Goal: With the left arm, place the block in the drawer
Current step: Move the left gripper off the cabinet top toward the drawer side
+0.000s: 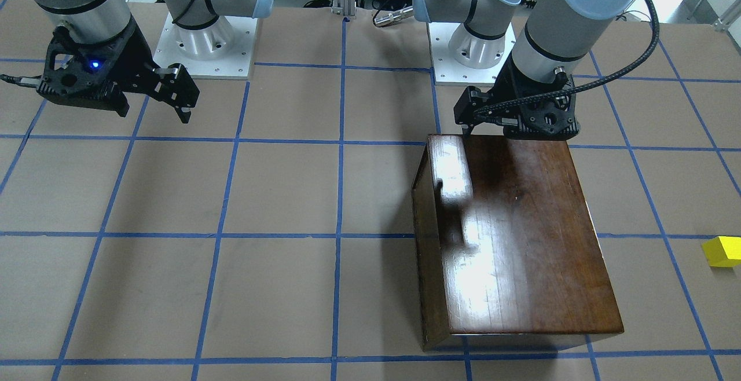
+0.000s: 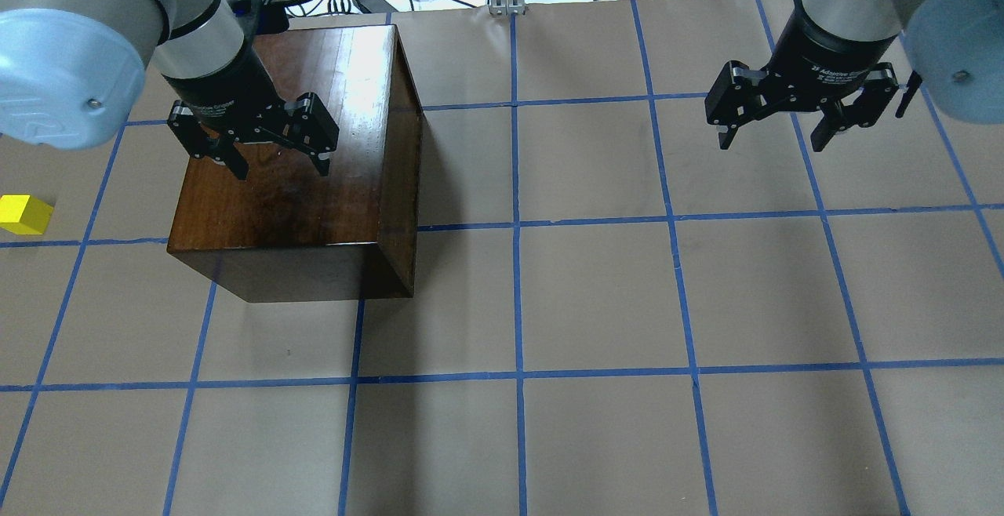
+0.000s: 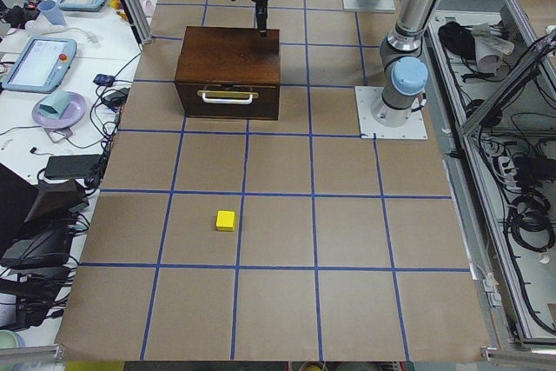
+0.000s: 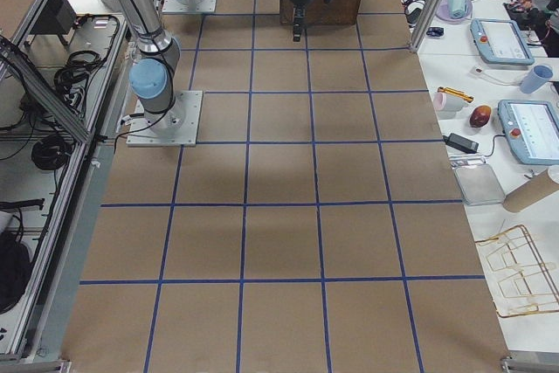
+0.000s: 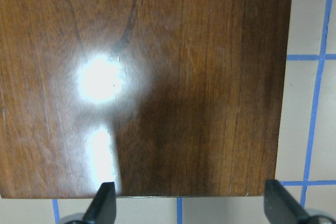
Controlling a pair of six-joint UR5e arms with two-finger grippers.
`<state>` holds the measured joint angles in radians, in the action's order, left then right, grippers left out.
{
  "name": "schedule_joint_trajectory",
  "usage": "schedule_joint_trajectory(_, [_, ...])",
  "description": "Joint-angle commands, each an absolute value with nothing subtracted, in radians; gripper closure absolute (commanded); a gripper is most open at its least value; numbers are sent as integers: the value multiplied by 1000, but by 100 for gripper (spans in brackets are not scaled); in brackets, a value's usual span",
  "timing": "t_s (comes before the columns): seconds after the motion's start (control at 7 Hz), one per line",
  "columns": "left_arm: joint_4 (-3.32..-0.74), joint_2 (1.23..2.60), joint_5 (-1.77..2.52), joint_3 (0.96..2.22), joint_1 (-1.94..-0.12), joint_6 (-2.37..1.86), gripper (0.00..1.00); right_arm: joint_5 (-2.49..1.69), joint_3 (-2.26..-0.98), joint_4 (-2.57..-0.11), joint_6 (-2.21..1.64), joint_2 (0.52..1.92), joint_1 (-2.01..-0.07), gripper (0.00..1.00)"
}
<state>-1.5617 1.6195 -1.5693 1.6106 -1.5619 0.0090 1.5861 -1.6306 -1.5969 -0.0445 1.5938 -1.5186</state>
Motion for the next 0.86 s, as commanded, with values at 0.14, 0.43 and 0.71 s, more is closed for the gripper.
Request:
schedule_joint_trajectory(0.14, [-1559, 1620, -1571, 1609, -1559, 14, 0, 1586, -1631, -1597, -44, 1594, -1517, 0])
schedule_joint_trajectory(0.43, [-1560, 1618, -1571, 1603, -1557, 20, 0, 1586, -1631, -1597, -44, 1594, -1519, 0])
schedule_joint_trajectory(0.71, [-1560, 1618, -1559, 1603, -1559, 20, 0, 1586, -1632, -1597, -44, 1594, -1517, 0])
